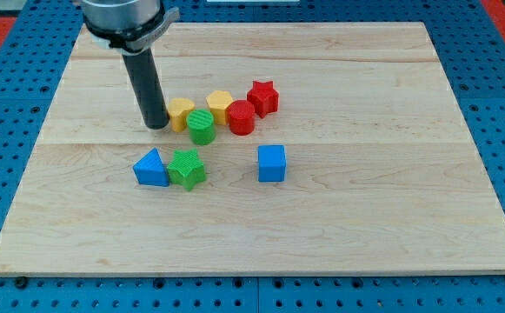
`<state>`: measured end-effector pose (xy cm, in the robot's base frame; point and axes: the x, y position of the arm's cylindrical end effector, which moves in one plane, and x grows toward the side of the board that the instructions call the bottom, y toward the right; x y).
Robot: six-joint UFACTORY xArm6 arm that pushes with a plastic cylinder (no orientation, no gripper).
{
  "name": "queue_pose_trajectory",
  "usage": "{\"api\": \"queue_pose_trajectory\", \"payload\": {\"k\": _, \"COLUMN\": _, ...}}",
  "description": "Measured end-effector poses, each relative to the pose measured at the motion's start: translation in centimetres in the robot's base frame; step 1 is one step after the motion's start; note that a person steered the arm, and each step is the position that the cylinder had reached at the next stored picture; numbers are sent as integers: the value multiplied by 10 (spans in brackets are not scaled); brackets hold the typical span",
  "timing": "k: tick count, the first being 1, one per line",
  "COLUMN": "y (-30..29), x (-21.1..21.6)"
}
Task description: Move the red star towards the top right of the board
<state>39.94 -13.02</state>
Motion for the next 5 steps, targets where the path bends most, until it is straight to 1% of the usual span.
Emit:
{"api": "queue_pose_trajectory", "payload": {"k": 1, "y": 28, "x": -13}}
{"api": "queue_pose_trajectory", "payload": {"k": 5, "y": 146, "x": -23}}
